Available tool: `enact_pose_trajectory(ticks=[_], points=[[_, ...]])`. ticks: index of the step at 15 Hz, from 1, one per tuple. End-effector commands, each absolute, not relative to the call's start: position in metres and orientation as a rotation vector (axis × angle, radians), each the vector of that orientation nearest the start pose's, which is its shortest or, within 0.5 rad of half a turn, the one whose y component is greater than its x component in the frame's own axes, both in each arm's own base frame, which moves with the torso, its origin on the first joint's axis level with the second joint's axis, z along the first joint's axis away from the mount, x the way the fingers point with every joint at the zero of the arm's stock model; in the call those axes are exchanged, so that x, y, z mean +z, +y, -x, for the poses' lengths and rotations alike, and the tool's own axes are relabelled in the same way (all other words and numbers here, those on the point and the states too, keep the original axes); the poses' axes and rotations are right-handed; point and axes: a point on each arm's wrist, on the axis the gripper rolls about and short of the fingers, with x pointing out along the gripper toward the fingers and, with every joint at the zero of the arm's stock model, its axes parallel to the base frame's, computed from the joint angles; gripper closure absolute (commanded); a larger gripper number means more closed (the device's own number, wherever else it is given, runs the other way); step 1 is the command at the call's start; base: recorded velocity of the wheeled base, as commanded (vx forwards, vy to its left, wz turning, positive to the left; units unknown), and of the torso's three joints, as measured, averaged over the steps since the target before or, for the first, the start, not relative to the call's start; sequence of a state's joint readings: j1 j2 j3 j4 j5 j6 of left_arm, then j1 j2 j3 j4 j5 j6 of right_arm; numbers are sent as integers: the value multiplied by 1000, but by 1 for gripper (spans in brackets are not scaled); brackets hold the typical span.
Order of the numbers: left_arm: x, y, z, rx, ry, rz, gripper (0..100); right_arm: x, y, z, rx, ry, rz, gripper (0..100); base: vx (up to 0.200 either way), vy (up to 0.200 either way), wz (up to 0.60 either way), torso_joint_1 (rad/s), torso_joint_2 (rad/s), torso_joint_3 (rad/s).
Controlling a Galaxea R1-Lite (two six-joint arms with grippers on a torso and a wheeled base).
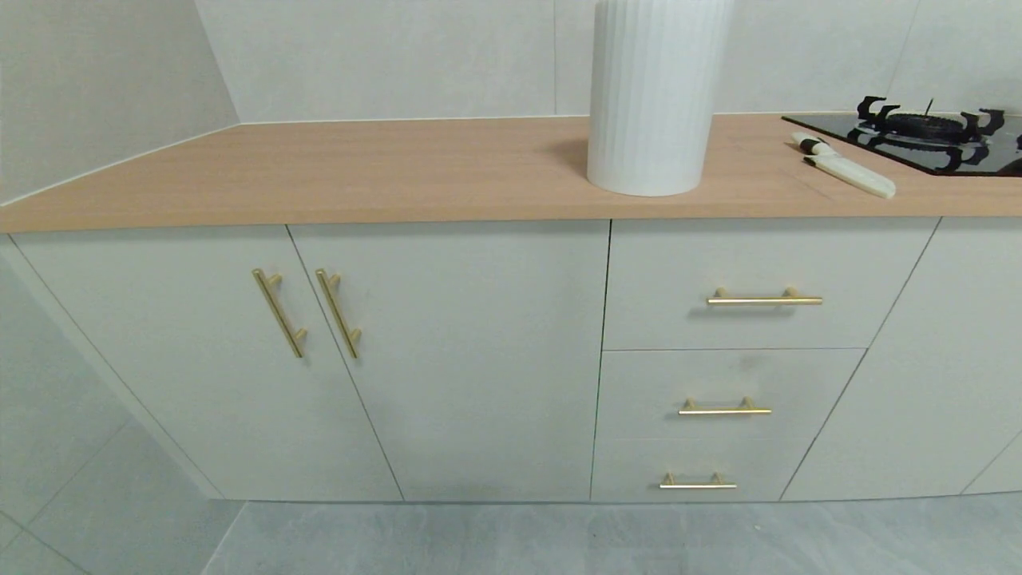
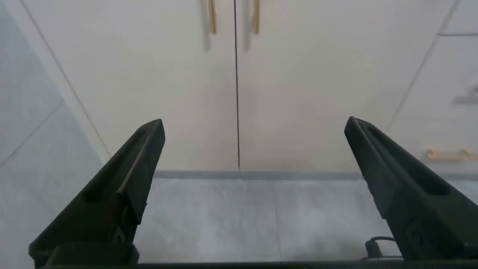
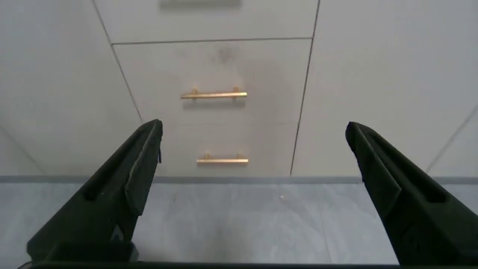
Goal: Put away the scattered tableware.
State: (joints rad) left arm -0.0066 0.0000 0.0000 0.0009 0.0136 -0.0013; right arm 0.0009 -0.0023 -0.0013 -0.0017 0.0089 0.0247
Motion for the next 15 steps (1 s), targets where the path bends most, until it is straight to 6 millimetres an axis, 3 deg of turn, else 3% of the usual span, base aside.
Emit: enact_pose_trajectory(ticks=[1,13,15], points=[[76,0,23,8,2,2,0,76,0,23,9,-3,-26,0,200,0,0,2,2,2],[76,0,23,8,2,2,0,76,0,23,9,-3,-29,0,200,0,0,2,3,2],[75,0,23,9,3,2,0,76,0,23,9,-3,-29,0,0,0,0,0,0,0]])
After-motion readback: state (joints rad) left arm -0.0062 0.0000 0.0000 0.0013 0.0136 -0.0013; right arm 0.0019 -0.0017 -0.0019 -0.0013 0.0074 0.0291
